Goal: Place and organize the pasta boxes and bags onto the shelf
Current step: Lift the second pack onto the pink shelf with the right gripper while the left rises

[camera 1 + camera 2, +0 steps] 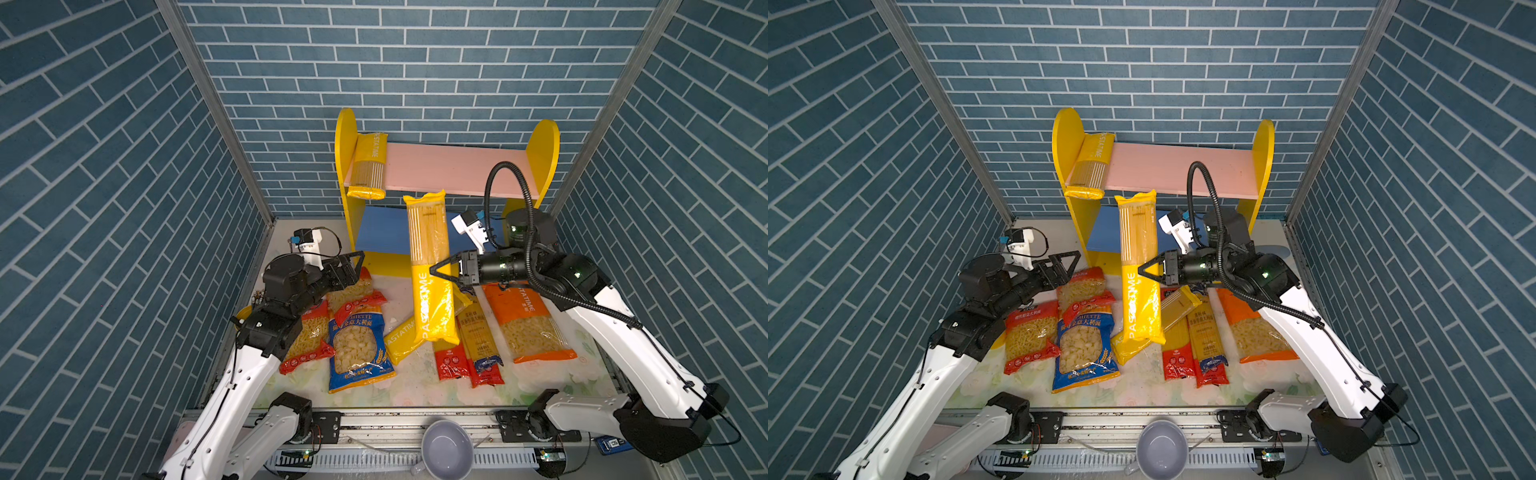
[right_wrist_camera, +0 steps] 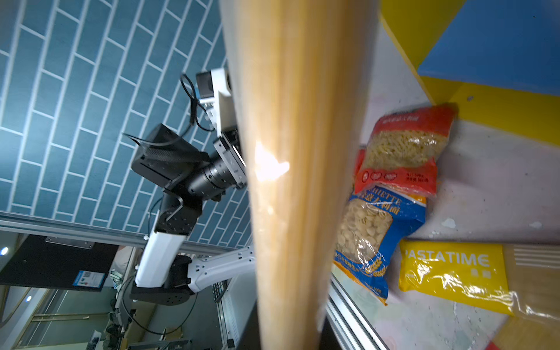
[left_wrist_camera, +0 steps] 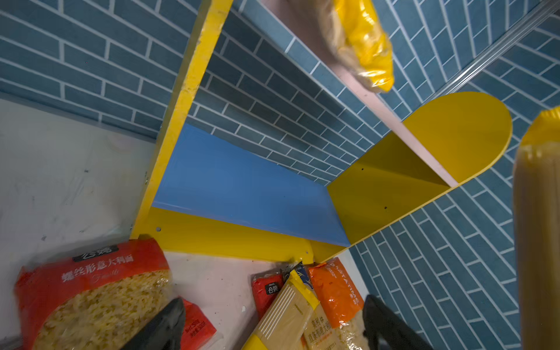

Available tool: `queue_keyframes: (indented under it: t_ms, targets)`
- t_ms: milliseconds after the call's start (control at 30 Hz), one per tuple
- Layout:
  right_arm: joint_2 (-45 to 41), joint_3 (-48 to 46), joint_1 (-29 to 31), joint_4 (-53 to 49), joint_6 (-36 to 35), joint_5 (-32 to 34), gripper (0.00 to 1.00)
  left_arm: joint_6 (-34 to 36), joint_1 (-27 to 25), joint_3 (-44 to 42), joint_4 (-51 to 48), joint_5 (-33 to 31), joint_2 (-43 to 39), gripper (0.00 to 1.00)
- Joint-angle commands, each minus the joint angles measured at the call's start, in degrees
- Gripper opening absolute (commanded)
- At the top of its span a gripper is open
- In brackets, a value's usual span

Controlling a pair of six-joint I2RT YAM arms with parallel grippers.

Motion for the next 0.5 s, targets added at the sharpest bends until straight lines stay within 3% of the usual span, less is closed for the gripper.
queue_keyframes:
  t_ms: [0,200,333,467]
  targets:
    - [5.4,11.27,-3.38,8.35,4.46,-3.39,0.13,0.52,0.4,3.51,0.47,3.13,0.72,0.92]
    - [23.43,36.24,-4.71,7.35,8.35,-0.28,0.07,-5.12,0.32,3.26,8.99,10.5,3.01,0.9]
    - [30.4,46.93,-4.89,2.47,6.03,2.91,0.07,-7.52,0.41,4.26,10.55,10.19,2.74,0.91]
    - [35.11,52.31,-5.23,1.18,7.08,0.26,0.07,-10.01,0.4,6.57,13.41,11.51,4.42,0.93]
